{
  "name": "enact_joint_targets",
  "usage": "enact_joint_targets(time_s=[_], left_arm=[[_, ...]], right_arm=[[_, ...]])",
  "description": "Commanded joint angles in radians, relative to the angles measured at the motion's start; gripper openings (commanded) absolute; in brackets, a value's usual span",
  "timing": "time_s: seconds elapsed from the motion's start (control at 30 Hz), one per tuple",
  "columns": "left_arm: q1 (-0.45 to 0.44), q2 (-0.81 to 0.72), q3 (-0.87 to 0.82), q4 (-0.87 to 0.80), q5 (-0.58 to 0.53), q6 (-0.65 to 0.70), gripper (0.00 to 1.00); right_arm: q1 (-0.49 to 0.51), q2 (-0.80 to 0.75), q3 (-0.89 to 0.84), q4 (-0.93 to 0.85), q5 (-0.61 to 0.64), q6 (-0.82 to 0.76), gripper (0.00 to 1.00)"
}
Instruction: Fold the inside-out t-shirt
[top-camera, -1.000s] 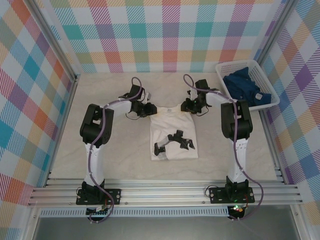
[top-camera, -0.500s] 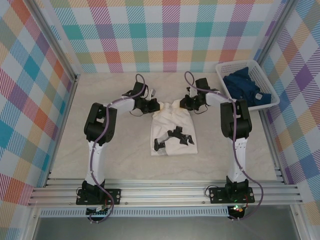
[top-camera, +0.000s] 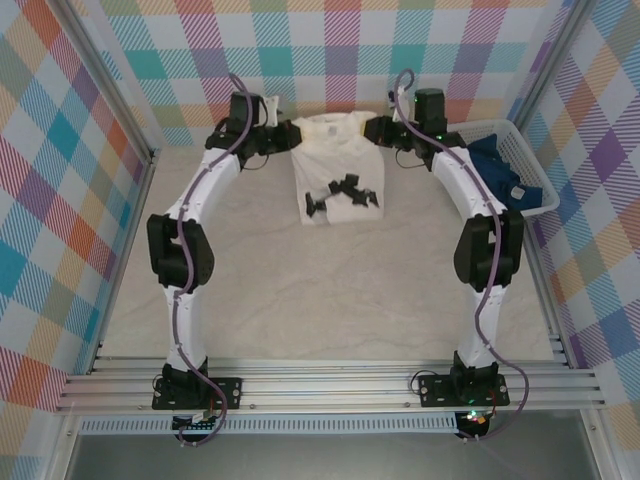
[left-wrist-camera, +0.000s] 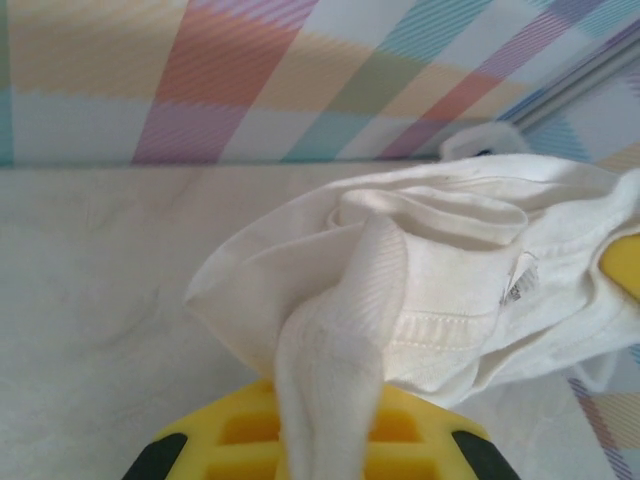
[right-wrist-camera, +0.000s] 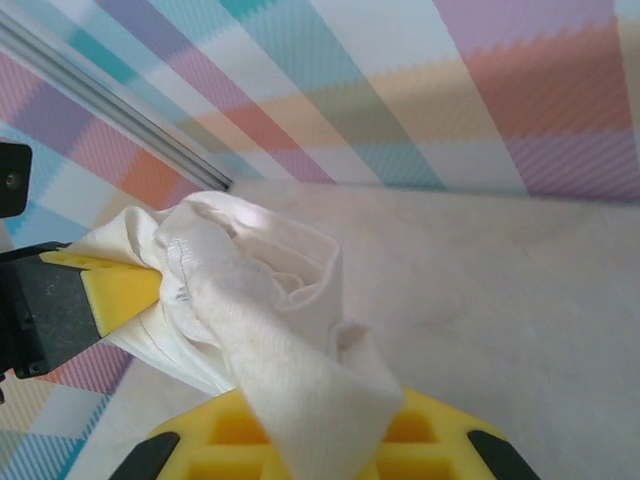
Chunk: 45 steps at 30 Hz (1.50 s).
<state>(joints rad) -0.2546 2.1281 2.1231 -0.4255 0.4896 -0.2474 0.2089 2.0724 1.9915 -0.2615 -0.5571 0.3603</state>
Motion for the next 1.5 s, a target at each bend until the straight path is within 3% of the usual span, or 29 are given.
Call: enact_joint_targets(time_s=[0.0,0.23,0.4,0.53,0.77,0.93,1.2,1.37,1.47], left_arm=[[0.0,-0.104,-0.053,-0.053,0.031,0.033,0.0],[-0.051,-0.373,-0.603,0.215,0.093,-0.073,0.0],[-0.175,-0.582,-0.985,0.3,0.063,-0.136,0.0],[-0.262,-0.648,-1.15,0.38,0.017,-0.218,0.0],[-0.272,-0.532,-1.111,0.385,-0.092,-0.209,0.0],[-0.228,-0.416,-1.026,0.347,-0.123,-0.189,0.0],[-0.165,-0.229,-0.929,0.34,-0.147,-0.167,0.03],[-0.14,-0.129,-0.872,0.338,-0.179,-0.184,0.15],[-0.118,-0.13,-0.862,0.347,-0.191,-0.199,0.33]], right_arm=[[0.0,-0.082,-0.059,0.054,-0.076,0.023,0.0],[0.035,-0.332,-0.563,0.178,-0.089,0.058,0.0],[0.068,-0.565,-0.969,0.185,-0.04,0.088,0.0],[0.076,-0.635,-1.1,0.169,0.011,0.092,0.0],[0.075,-0.513,-0.982,0.043,0.18,0.013,0.02],[0.073,-0.378,-0.862,-0.016,0.267,-0.037,0.03],[0.068,-0.172,-0.712,-0.013,0.327,-0.085,0.09],[0.053,-0.048,-0.588,-0.071,0.346,-0.12,0.21],[0.037,-0.043,-0.549,-0.113,0.361,-0.132,0.31]])
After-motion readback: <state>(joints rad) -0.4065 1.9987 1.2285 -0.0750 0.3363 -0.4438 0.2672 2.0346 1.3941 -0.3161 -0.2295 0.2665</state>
